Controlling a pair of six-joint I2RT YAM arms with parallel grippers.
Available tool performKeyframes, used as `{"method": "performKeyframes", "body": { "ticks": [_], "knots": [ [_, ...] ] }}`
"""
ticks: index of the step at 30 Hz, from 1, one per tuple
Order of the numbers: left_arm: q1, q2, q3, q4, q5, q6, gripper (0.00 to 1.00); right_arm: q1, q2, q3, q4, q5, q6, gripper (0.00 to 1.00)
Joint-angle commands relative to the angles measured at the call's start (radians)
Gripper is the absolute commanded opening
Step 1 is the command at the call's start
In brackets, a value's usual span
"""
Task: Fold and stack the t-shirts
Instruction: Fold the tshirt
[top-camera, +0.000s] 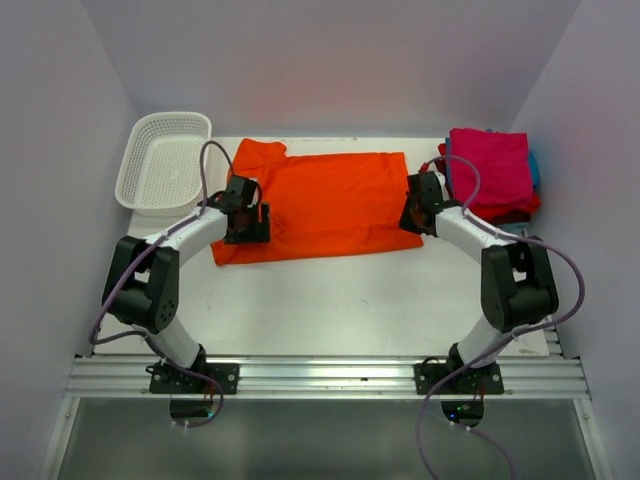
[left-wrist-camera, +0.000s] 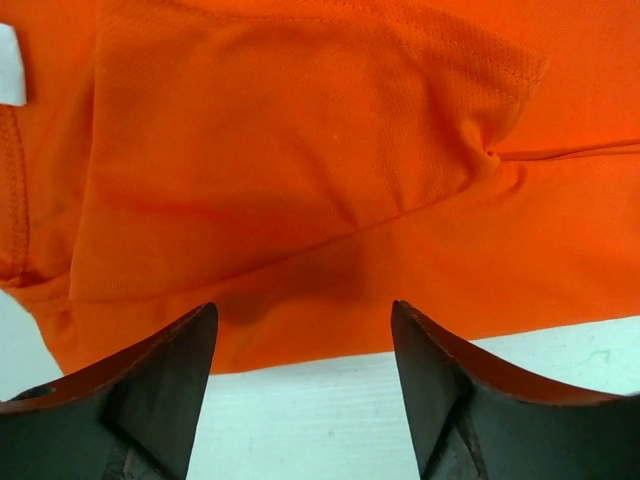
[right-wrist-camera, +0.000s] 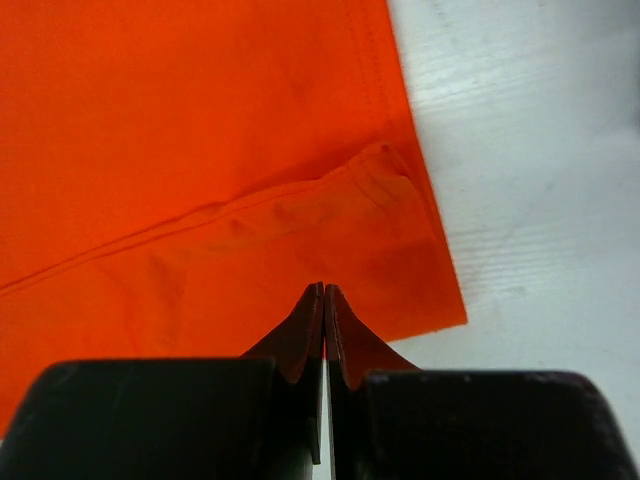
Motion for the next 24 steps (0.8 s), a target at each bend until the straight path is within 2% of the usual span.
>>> {"method": "performKeyframes", "body": {
  "ticks": [1, 4, 6, 8, 9, 11, 16, 18, 24],
  "knots": [
    [0.005, 0.023, 0.019, 0.096, 0.012, -0.016, 0.73, -0.001, 0.086, 0.066, 0.028, -0.08, -0.021, 0.0],
    [0.005, 0.058, 0.022, 0.095, -0.017, -0.016, 0.65, -0.001, 0.152, 0.078, 0.043, -0.106, -0.017, 0.0],
    [0.005, 0.082, 0.016, 0.09, -0.008, -0.017, 0.56, -0.003, 0.179, 0.086, 0.031, -0.112, -0.021, 0.0],
    [0.005, 0.086, 0.002, 0.092, 0.013, -0.026, 0.44, -0.001, 0.189, 0.079, 0.021, -0.114, -0.019, 0.0],
    [0.005, 0.086, -0.017, 0.092, 0.017, -0.029, 0.29, -0.003, 0.181, 0.06, 0.017, -0.112, -0.021, 0.0],
    [0.005, 0.084, -0.039, 0.082, 0.023, -0.043, 0.18, -0.001, 0.144, 0.034, 0.008, -0.094, -0.024, 0.0],
    [0.005, 0.072, -0.128, 0.05, 0.105, -0.063, 0.18, 0.0, 0.069, -0.039, -0.079, -0.075, -0.025, 0.0],
    [0.004, 0.054, -0.155, 0.027, 0.164, -0.071, 0.23, 0.005, 0.031, -0.072, -0.133, -0.078, -0.016, 0.0],
    [0.001, -0.04, -0.208, -0.086, 0.259, -0.108, 0.27, 0.013, -0.053, -0.122, -0.266, -0.048, -0.011, 0.0]
  ]
}}
